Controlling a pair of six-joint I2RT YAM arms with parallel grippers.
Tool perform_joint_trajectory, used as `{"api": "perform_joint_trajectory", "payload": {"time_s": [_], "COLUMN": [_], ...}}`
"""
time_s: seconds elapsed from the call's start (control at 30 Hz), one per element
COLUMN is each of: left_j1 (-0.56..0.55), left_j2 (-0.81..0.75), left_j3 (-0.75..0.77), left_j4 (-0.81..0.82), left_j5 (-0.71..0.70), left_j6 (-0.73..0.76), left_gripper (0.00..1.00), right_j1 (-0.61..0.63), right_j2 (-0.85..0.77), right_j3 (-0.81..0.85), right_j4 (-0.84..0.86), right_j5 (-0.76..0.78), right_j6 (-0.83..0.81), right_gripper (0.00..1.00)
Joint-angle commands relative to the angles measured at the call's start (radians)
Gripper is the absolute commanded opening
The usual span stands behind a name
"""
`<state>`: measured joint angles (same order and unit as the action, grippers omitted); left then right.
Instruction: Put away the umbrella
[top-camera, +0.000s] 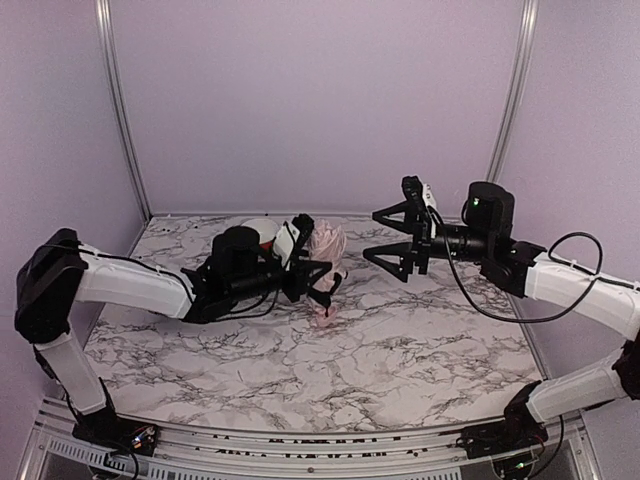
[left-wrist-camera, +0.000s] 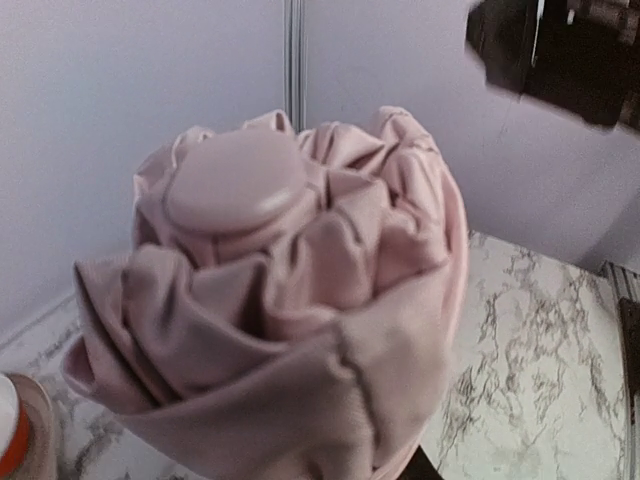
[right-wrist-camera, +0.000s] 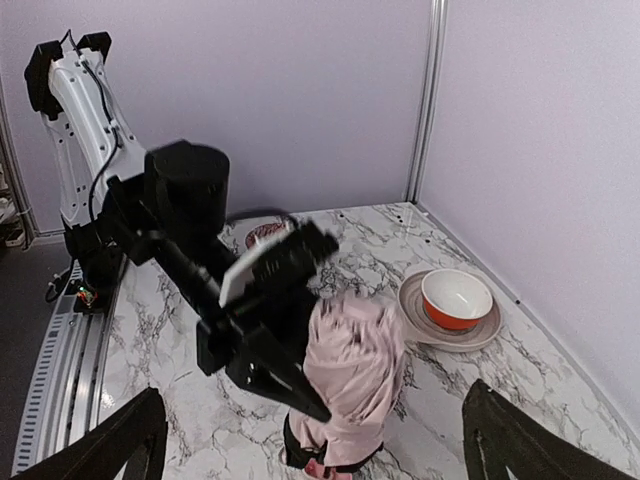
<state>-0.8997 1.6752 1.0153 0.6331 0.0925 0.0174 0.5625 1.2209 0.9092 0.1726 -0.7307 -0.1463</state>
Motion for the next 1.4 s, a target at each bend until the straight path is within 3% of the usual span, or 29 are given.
{"api": "perform_joint_trajectory", "payload": {"time_s": [0.0, 0.2, 0.37, 0.7, 0.9, 1.13, 1.37], "left_j1": [0.008, 0.008, 0.012, 0.013, 0.015, 0.024, 0.052], "left_j2": [0.233, 0.282, 0.224, 0.136, 0.163, 0.262, 0.363], "left_j3": [-0.226, -0.228, -0.215, -0.072, -0.075, -0.031, -0.012], "left_j4": [0.346, 0.361, 0.345, 0.144, 0.084, 0.076, 0.077], "left_j5": [0.135, 0.148, 0.202, 0.343, 0.361, 0.434, 0.492], "left_j6": [-0.127, -0.137, -0.168, -0.606, -0.815, -0.893, -0.943], "left_gripper": [0.05, 0.06, 0.06, 0.18, 0.22, 0.29, 0.45], "right_j1": [-0.003, -0.003, -0.002, -0.003, -0.002, -0.002, -0.003], "right_j2": [0.037, 0.091, 0.106, 0.132, 0.129, 0.14, 0.147], "right_j3": [-0.018, 0.016, 0.023, 0.104, 0.118, 0.12, 0.114], "right_j4": [0.074, 0.042, 0.033, -0.102, -0.143, -0.147, -0.147], "right_j5": [-0.031, -0.035, -0.018, 0.139, 0.211, 0.206, 0.204], "right_j6": [0.038, 0.052, 0.056, 0.121, 0.162, 0.185, 0.186], "right_gripper": [1.0, 0.98, 0.98, 0.97, 0.97, 0.97, 0.96]}}
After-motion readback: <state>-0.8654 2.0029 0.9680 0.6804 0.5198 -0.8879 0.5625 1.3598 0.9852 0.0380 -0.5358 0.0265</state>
